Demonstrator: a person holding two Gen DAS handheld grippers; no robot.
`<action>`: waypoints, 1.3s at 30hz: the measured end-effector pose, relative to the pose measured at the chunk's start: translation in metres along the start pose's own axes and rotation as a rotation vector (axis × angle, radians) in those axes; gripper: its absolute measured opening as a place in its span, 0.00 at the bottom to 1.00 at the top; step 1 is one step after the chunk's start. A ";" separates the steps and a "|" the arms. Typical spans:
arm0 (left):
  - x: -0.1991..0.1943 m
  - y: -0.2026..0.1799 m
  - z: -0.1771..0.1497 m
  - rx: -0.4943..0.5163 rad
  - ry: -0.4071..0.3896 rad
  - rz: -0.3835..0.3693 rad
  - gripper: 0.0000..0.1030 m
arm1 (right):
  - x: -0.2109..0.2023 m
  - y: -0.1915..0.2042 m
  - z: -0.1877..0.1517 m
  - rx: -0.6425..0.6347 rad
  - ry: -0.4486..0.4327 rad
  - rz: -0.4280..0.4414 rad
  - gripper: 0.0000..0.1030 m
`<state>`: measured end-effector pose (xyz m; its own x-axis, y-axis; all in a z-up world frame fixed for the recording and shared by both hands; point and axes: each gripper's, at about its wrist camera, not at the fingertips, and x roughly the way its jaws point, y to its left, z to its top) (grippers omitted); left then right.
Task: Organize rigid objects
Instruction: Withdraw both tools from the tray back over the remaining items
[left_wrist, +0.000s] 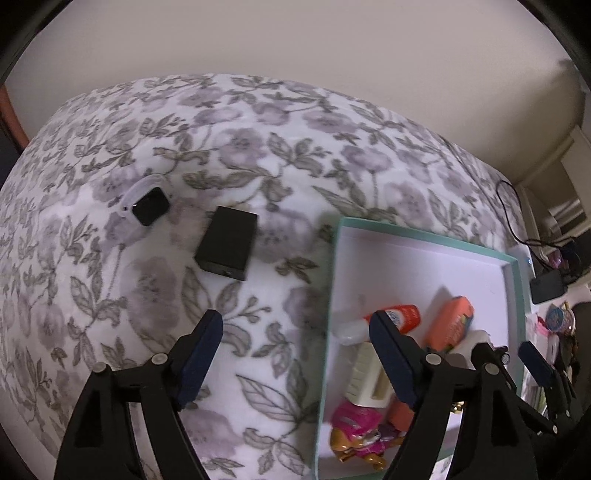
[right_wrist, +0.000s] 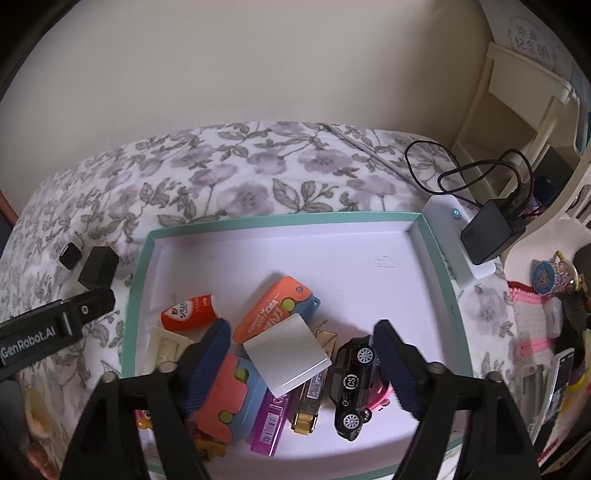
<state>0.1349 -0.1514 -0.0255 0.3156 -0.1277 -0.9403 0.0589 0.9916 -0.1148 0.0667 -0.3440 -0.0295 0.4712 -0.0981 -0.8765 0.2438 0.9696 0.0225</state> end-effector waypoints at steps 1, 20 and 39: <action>0.000 0.003 0.001 -0.006 -0.002 0.002 0.89 | 0.000 0.001 0.000 -0.003 -0.002 -0.003 0.83; -0.002 0.032 0.007 -0.081 -0.042 0.047 0.91 | 0.003 0.004 -0.001 -0.005 -0.015 -0.001 1.00; -0.024 0.088 0.021 -0.174 -0.112 0.070 0.91 | 0.000 0.027 -0.002 -0.018 -0.004 0.079 1.00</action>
<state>0.1528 -0.0610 -0.0059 0.4170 -0.0498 -0.9075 -0.1281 0.9853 -0.1130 0.0719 -0.3174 -0.0299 0.4915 -0.0224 -0.8706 0.1903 0.9783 0.0822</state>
